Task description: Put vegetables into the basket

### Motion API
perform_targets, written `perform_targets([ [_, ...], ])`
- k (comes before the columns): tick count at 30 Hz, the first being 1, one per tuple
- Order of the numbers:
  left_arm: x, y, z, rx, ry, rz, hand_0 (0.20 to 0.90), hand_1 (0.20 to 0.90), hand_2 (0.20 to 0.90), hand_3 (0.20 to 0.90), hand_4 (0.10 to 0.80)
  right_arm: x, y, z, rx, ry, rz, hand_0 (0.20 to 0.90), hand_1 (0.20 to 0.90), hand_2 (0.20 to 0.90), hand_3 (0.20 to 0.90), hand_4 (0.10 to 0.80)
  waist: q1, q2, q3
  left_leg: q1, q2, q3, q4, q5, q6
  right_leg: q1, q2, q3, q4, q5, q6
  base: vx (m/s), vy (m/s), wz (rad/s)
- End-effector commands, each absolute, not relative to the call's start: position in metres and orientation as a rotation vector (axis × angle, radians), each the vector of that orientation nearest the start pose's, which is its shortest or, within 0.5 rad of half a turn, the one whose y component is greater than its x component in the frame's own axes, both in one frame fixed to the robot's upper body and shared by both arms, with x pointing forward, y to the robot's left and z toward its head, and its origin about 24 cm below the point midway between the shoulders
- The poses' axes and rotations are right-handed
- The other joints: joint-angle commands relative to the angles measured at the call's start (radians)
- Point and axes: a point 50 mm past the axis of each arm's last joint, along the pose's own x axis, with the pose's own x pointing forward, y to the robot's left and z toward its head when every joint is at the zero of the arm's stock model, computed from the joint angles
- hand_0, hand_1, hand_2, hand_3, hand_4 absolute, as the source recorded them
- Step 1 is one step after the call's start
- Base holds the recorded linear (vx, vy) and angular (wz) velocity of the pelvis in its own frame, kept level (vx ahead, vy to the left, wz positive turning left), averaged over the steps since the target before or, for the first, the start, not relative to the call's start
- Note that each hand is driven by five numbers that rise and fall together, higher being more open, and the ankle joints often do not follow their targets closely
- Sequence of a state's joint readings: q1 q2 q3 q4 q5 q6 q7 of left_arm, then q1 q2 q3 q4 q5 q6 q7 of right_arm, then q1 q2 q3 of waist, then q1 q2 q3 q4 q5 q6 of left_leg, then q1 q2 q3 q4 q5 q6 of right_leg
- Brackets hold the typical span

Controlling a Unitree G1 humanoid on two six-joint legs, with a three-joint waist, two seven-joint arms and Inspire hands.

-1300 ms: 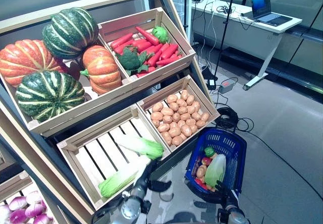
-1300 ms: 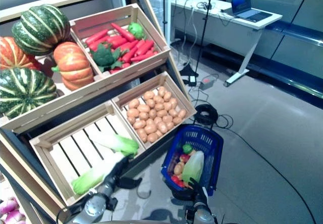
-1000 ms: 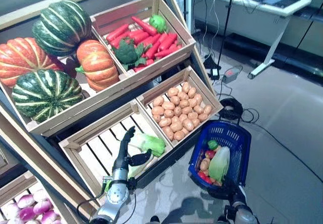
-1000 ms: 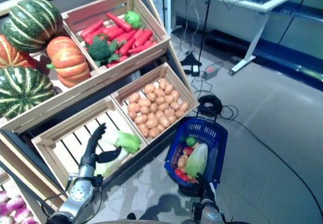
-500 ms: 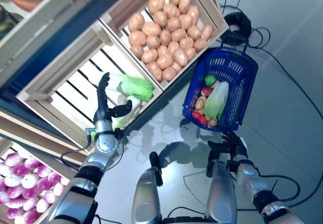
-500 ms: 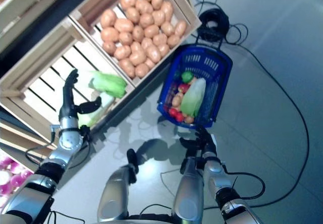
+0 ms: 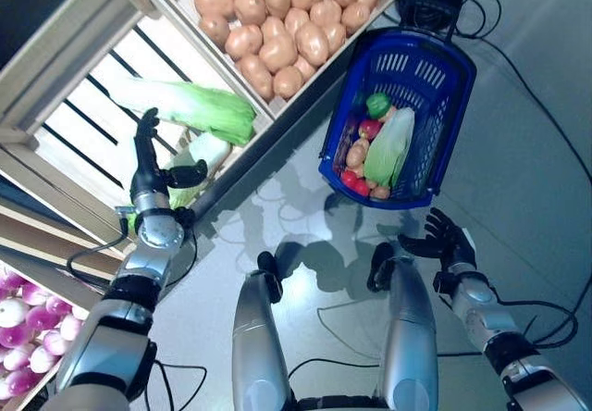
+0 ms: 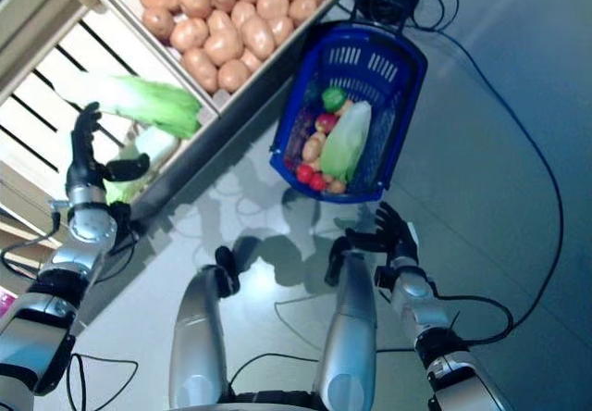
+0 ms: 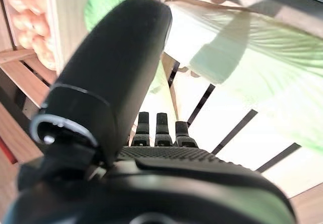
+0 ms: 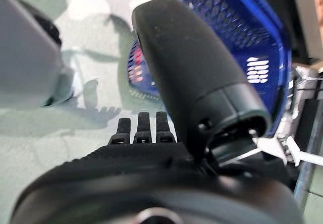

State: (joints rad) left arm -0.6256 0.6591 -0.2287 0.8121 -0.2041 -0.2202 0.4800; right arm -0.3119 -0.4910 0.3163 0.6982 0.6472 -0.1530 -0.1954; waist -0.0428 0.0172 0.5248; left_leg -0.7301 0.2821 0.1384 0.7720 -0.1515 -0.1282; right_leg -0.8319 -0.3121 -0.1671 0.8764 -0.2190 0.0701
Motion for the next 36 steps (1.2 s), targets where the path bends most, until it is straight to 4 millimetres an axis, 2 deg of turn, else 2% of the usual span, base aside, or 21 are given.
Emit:
perform_targets([
  [1, 0.340, 0.339, 0.167, 0.513, -0.222, 0.679, 0.900, 0.900, 0.900, 0.900, 0.800, 0.295, -0.249, 0.016, 0.077, 0.179, -0.250, 0.900, 0.900, 0.900, 0.900, 0.800, -0.019, -0.016, -0.005, 0.032, 0.022, -0.011, 0.008, -0.095, 0.004, 0.065, -0.040, 0.060, 0.014, -0.051, 0.037, 0.000, 0.049, -0.04],
  [2, 0.341, 0.346, 0.167, 0.502, -0.160, 0.685, 0.900, 0.900, 0.900, 0.900, 0.800, 0.297, -0.251, 0.019, 0.077, 0.172, -0.255, 0.900, 0.900, 0.900, 0.900, 0.800, -0.021, -0.018, -0.005, 0.013, 0.023, -0.015, 0.021, -0.100, 0.004, 0.048, -0.038, 0.061, 0.023, -0.054, 0.037, 0.000, 0.046, -0.03],
  [7, 0.342, 0.356, 0.164, 0.491, -0.040, 0.704, 0.900, 0.900, 0.900, 0.900, 0.800, 0.304, -0.254, 0.029, 0.076, 0.153, -0.270, 0.900, 0.900, 0.900, 0.900, 0.800, -0.024, -0.022, -0.005, -0.022, 0.027, -0.018, 0.037, -0.103, 0.006, 0.012, -0.032, 0.063, 0.036, -0.054, 0.038, 0.000, 0.035, -0.02],
  [12, 0.343, 0.369, 0.176, 0.490, 0.022, 0.761, 0.900, 0.900, 0.900, 0.900, 0.800, 0.307, -0.263, 0.034, 0.091, 0.153, -0.302, 0.900, 0.900, 0.900, 0.900, 0.800, -0.032, -0.032, -0.005, -0.068, 0.032, -0.022, 0.048, -0.103, 0.010, -0.029, -0.023, 0.061, 0.041, -0.052, 0.035, 0.007, 0.043, -0.04],
  [18, 0.346, 0.372, 0.187, 0.490, 0.062, 0.797, 0.900, 0.900, 0.900, 0.900, 0.800, 0.307, -0.269, 0.036, 0.111, 0.145, -0.325, 0.900, 0.900, 0.900, 0.900, 0.800, -0.036, -0.044, -0.005, -0.117, 0.033, -0.028, 0.065, -0.104, 0.013, -0.070, -0.015, 0.057, 0.050, -0.049, 0.034, -0.005, 0.011, -0.03],
  [27, 0.350, 0.375, 0.200, 0.594, 0.118, 0.830, 0.900, 0.900, 0.900, 0.900, 0.800, 0.314, -0.280, 0.050, 0.135, 0.093, -0.348, 0.900, 0.900, 0.900, 0.900, 0.800, -0.039, -0.061, -0.005, -0.195, 0.037, -0.034, 0.089, -0.100, 0.021, -0.142, -0.008, 0.043, 0.070, -0.042, 0.027, -0.028, -0.002, -0.04],
  [28, 0.351, 0.374, 0.206, 0.596, 0.100, 0.836, 0.460, 0.460, 0.460, 0.460, 0.507, 0.315, -0.282, 0.053, 0.145, 0.078, -0.355, 0.900, 0.900, 0.900, 0.900, 0.800, -0.040, -0.064, -0.005, -0.210, 0.037, -0.035, 0.093, -0.098, 0.023, -0.155, -0.007, 0.040, 0.073, -0.041, 0.025, -0.044, -0.012, -0.08],
  [29, 0.351, 0.374, 0.207, 0.594, 0.095, 0.835, 0.300, 0.300, 0.300, 0.300, 0.400, 0.315, -0.282, 0.054, 0.147, 0.075, -0.356, 0.900, 0.900, 0.900, 0.900, 0.800, -0.039, -0.064, -0.005, -0.213, 0.037, -0.036, 0.095, -0.098, 0.023, -0.159, -0.007, 0.040, 0.075, -0.042, 0.024, -0.056, -0.014, -0.10],
  [36, 0.356, 0.367, 0.221, 0.587, 0.023, 0.860, 0.300, 0.300, 0.300, 0.300, 0.400, 0.317, -0.286, 0.058, 0.173, 0.036, -0.395, 0.900, 0.900, 0.900, 0.900, 0.800, -0.036, -0.066, -0.005, -0.228, 0.036, -0.038, 0.107, -0.104, 0.031, -0.172, -0.009, 0.028, 0.088, -0.046, 0.021, -0.026, -0.020, -0.04],
])
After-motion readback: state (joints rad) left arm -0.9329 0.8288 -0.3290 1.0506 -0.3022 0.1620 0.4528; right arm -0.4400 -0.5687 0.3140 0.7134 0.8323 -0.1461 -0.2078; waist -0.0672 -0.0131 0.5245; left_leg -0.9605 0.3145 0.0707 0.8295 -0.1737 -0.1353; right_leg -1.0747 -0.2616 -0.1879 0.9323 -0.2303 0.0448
